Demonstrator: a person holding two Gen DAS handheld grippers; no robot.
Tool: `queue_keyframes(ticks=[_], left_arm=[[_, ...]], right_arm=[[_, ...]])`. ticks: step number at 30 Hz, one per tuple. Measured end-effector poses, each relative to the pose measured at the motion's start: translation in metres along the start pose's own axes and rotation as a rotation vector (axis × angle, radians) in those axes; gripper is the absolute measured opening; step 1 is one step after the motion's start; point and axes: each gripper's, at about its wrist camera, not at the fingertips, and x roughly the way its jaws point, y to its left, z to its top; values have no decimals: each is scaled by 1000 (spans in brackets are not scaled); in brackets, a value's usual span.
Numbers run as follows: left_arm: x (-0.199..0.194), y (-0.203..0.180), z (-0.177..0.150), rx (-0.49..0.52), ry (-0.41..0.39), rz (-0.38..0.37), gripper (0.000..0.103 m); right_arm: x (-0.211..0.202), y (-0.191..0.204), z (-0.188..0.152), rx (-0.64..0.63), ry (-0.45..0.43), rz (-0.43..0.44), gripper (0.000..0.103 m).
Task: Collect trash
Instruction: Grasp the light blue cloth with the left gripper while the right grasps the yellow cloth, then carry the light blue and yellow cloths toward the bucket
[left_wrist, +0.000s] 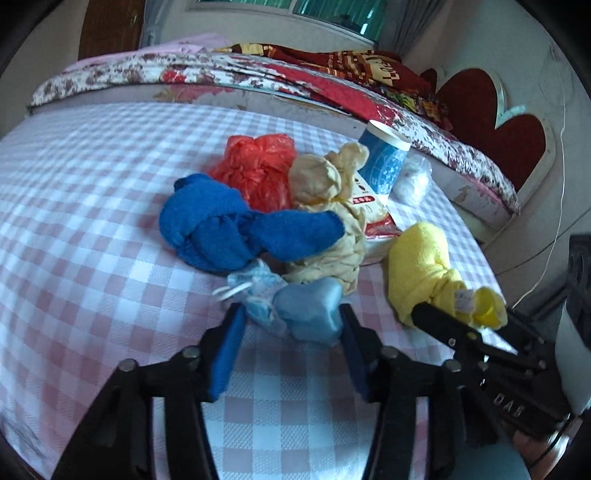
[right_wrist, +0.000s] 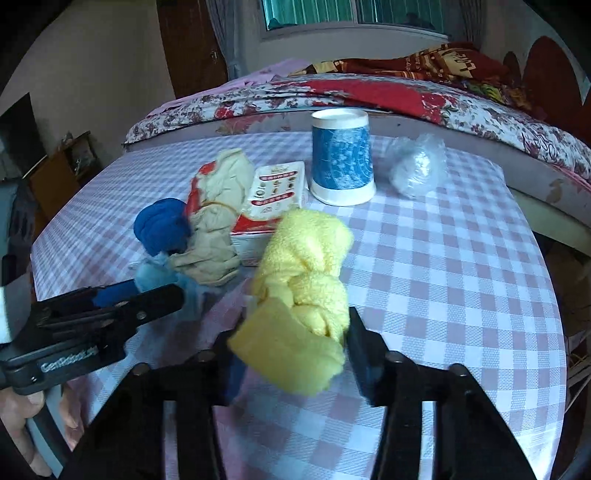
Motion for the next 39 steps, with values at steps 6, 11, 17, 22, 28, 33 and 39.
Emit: queue_keyframes(ticks=[6,11,17,22,28,33,39], left_arm=[[-13,1,-6,31,-21,-25,28],[-33,-6,-22,86,-53,-7,10],[-48,-16,-28,95,-85,-28,9],[-64,-33,-34,136,-109,-39,8],[-81,-58,-52,201,-132,-43,8],[-89,-81,-68,240,-132,-55,8],[-105,-111,-85,303,-147,-77,8]], right_arm=[[-15,-6,-10,10,-21,-5,42],[-38,-11,-23,16,-58,-10,41],[-62,-19,-38,22,-87,-22,41],[-90,-30,-51,55,-131,-37,41],[-122,-40,-72,82,-166,-64,41],[-150,-43,-89,86,-194,-90,41],[-181,-47,-110,83,-227,-130,41]])
